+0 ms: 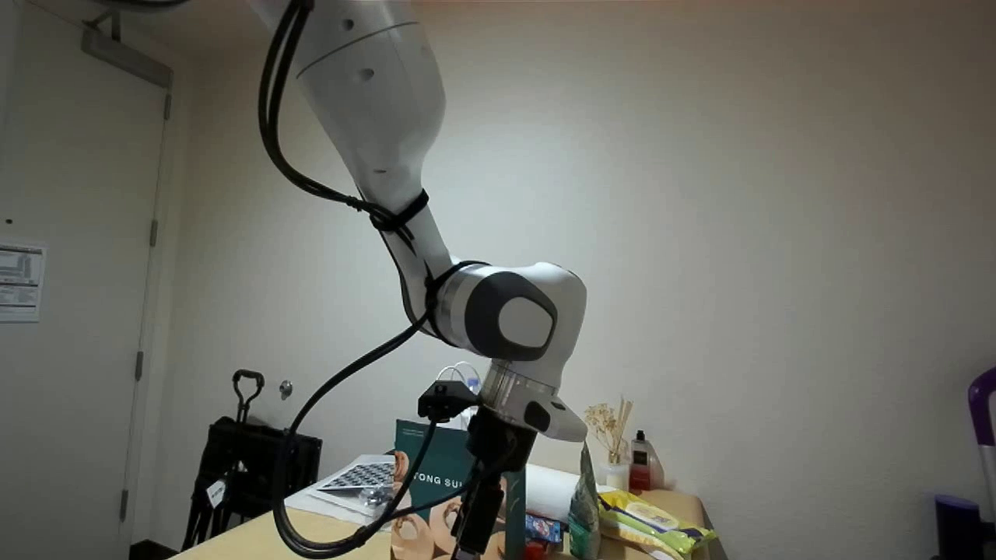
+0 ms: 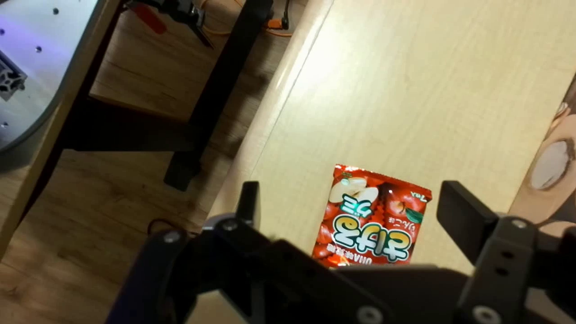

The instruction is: Pick up the sachet from the table and put it in the bag.

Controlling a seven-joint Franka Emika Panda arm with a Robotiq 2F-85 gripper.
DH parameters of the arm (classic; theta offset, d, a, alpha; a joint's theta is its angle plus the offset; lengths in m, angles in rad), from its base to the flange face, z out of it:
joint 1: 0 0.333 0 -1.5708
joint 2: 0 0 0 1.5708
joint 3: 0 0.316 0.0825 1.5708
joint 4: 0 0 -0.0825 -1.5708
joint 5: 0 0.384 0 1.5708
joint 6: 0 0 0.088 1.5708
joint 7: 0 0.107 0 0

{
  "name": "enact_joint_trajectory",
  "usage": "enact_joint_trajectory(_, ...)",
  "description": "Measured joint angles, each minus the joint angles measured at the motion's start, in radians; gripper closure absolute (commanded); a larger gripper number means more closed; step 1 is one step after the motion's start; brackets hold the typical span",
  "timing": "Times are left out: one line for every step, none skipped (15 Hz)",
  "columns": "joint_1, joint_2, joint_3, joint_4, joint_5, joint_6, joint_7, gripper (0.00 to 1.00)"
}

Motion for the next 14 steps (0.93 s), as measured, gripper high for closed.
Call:
enact_joint_trajectory(0.0,0.003,0.0,0.002,0.0,0.0,0.0,0.0)
enact_joint_trajectory(0.0,0.002,0.0,0.004,0.0,0.0,0.0,0.0)
enact_joint_trajectory(0.0,0.001,0.0,0.005,0.0,0.0,0.0,0.0)
enact_joint_trajectory(0.0,0.0,0.0,0.006,0.0,0.0,0.0,0.0)
enact_joint_trajectory(0.0,0.002,0.0,0.006,-0.001,0.003,0.005,0.0)
enact_joint_trajectory(0.0,0.007,-0.002,0.004,-0.013,0.037,0.044,0.0)
enact_joint_trajectory(0.0,0.018,-0.004,0.003,-0.032,0.082,0.092,0.0)
enact_joint_trajectory(-0.001,0.034,-0.01,0.003,-0.047,0.123,0.139,0.0)
enact_joint_trajectory(-0.002,0.051,-0.019,0.002,-0.064,0.156,0.182,0.0)
enact_joint_trajectory(-0.003,0.071,-0.031,0.001,-0.087,0.19,0.227,0.0)
enact_joint_trajectory(-0.004,0.092,-0.046,-0.001,-0.106,0.215,0.263,0.0)
enact_joint_trajectory(-0.006,0.112,-0.059,-0.001,-0.11,0.223,0.274,0.0)
enact_joint_trajectory(-0.011,0.13,-0.068,-0.001,-0.109,0.223,0.268,0.0)
enact_joint_trajectory(-0.016,0.144,-0.073,-0.001,-0.108,0.223,0.26,0.0)
